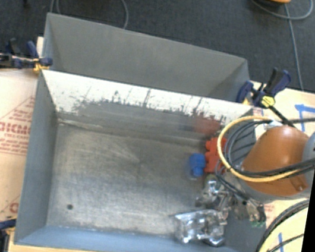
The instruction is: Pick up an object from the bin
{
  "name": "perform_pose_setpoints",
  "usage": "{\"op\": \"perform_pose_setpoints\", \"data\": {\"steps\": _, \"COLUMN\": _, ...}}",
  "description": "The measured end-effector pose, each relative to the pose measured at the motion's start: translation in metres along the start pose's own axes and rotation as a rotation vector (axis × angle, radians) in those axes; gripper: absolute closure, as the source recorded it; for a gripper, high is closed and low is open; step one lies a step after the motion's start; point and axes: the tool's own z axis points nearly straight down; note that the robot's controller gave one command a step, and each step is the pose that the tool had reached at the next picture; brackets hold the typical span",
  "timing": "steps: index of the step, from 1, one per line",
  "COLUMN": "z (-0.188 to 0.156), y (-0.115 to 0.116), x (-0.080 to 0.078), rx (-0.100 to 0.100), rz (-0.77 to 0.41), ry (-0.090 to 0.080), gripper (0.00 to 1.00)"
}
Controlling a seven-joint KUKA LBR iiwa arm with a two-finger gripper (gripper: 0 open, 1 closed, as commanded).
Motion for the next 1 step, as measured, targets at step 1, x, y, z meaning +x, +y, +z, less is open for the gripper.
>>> {"op": "perform_pose_setpoints", "data": {"steps": 1, "z": -0.0666, "y": -0.0022, "x": -0.0003, "rx": 0.002, "rz": 0.003, "ry": -0.018, "gripper": 1.00}}
